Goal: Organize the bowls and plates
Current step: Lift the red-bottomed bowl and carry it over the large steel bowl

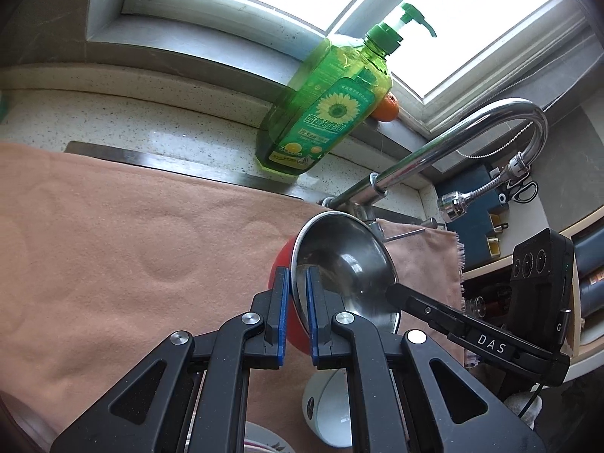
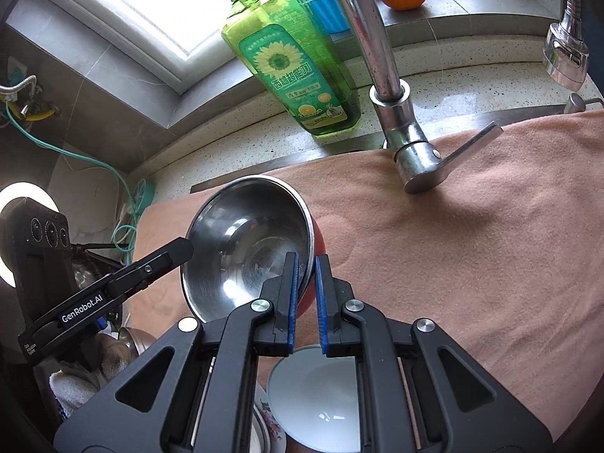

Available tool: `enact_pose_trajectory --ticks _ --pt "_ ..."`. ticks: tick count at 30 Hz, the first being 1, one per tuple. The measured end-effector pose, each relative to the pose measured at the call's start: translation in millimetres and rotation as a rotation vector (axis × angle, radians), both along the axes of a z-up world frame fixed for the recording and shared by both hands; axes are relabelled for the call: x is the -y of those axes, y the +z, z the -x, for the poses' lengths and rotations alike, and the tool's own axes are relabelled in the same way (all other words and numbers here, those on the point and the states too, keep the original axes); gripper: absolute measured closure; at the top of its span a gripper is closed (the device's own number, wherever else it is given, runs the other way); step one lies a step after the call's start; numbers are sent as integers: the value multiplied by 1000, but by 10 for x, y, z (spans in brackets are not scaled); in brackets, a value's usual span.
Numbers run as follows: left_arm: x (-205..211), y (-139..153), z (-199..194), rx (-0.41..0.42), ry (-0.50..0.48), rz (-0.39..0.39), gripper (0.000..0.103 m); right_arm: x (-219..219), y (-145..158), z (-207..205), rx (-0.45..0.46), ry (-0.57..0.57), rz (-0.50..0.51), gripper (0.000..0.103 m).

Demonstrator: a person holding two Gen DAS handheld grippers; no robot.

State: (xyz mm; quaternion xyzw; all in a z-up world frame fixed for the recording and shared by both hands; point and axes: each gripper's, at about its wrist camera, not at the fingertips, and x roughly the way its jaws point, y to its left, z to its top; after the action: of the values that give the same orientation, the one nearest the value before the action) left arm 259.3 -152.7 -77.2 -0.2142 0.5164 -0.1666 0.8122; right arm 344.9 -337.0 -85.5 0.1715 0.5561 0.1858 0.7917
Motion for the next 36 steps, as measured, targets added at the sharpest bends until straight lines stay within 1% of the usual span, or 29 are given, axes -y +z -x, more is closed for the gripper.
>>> enact_pose_trajectory --ticks 5,9,20,36 --pt "-120 152 172 34 21 -1 96 -121 138 138 19 28 -13 94" --pt "-250 220 313 46 47 9 96 -229 237 242 36 56 -12 94" --pt "-593 424 743 94 125 15 96 -603 418 556 61 139 -26 94" --pt "-1246 496 1335 104 270 24 96 -1327 518 888 66 302 -30 94"
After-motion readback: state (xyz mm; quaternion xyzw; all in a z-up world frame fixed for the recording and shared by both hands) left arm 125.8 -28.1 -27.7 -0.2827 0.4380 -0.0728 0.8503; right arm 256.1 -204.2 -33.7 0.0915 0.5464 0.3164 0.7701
